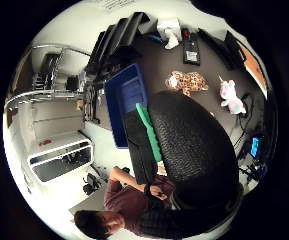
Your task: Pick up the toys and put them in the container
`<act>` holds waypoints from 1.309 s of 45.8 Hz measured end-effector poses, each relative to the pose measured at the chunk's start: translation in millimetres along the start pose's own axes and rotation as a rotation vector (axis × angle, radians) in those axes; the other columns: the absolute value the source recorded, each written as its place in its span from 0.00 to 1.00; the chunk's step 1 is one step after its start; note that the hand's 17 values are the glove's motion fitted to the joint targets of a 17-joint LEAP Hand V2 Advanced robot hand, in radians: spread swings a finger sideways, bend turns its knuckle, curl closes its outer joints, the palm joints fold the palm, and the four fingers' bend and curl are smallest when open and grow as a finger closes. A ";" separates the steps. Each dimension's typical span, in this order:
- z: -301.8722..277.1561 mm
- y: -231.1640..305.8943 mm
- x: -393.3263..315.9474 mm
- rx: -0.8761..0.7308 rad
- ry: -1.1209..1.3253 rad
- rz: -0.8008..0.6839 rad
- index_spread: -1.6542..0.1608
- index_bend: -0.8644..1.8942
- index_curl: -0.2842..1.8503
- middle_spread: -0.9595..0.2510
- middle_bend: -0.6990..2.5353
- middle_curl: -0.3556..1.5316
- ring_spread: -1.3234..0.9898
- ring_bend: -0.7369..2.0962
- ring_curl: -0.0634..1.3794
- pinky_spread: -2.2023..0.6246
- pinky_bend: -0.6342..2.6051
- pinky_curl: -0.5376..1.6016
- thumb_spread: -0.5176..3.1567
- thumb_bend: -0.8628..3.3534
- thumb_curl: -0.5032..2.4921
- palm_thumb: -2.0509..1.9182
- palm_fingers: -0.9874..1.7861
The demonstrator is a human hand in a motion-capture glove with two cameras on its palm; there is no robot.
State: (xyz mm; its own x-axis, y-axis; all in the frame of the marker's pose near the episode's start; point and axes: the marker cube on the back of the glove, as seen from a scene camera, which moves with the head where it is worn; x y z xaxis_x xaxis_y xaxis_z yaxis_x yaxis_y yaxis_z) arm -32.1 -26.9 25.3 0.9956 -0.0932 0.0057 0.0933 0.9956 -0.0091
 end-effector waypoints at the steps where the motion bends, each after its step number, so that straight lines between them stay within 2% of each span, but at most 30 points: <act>1: -1.6 -3.1 10.5 -0.014 -0.004 0.023 0.80 0.35 0.17 0.70 0.28 0.25 0.53 0.38 0.13 0.76 0.39 0.35 0.43 0.19 0.17 0.49 0.36; 4: -1.6 -13.3 32.8 -0.051 -0.015 0.067 0.80 0.35 0.17 0.70 0.28 0.26 0.53 0.39 0.14 0.76 0.40 0.36 0.46 0.19 0.17 0.49 0.35; 17: 54.7 -68.5 41.2 -0.118 -0.038 0.055 0.79 0.34 0.19 0.71 0.27 0.30 0.52 0.41 0.17 0.77 0.41 0.38 0.49 0.19 0.19 0.49 0.30; 38: 217.7 -150.3 9.1 -0.390 0.014 -0.019 0.79 0.33 0.19 0.76 0.25 0.32 0.53 0.36 0.19 0.77 0.41 0.40 0.47 0.20 0.23 0.53 0.24; 41: 239.7 -159.4 6.4 -0.369 0.005 -0.021 0.79 0.33 0.19 0.76 0.25 0.32 0.54 0.36 0.20 0.77 0.42 0.40 0.47 0.21 0.24 0.54 0.24; 44: 251.1 -167.7 5.3 -0.265 0.019 -0.011 0.79 0.35 0.19 0.74 0.26 0.32 0.53 0.36 0.20 0.78 0.42 0.40 0.47 0.21 0.24 0.56 0.30; 48: 254.2 -174.6 5.2 -0.150 0.080 0.001 0.77 0.42 0.22 0.70 0.28 0.33 0.50 0.41 0.21 0.78 0.40 0.39 0.46 0.22 0.25 0.58 0.48; 54: 253.8 -176.6 0.3 -0.132 0.056 0.005 0.75 0.51 0.25 0.61 0.32 0.36 0.43 0.50 0.26 0.73 0.34 0.36 0.46 0.22 0.26 0.59 0.64; 60: 248.7 -172.0 -4.4 -0.132 0.006 0.004 0.73 0.54 0.28 0.55 0.37 0.40 0.40 0.57 0.32 0.68 0.35 0.37 0.48 0.23 0.27 0.62 0.78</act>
State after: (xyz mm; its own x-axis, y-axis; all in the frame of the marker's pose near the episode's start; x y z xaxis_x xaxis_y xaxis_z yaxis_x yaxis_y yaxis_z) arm -53.8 -195.3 275.5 0.9960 -0.0893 -0.0008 0.0883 0.9861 -0.1410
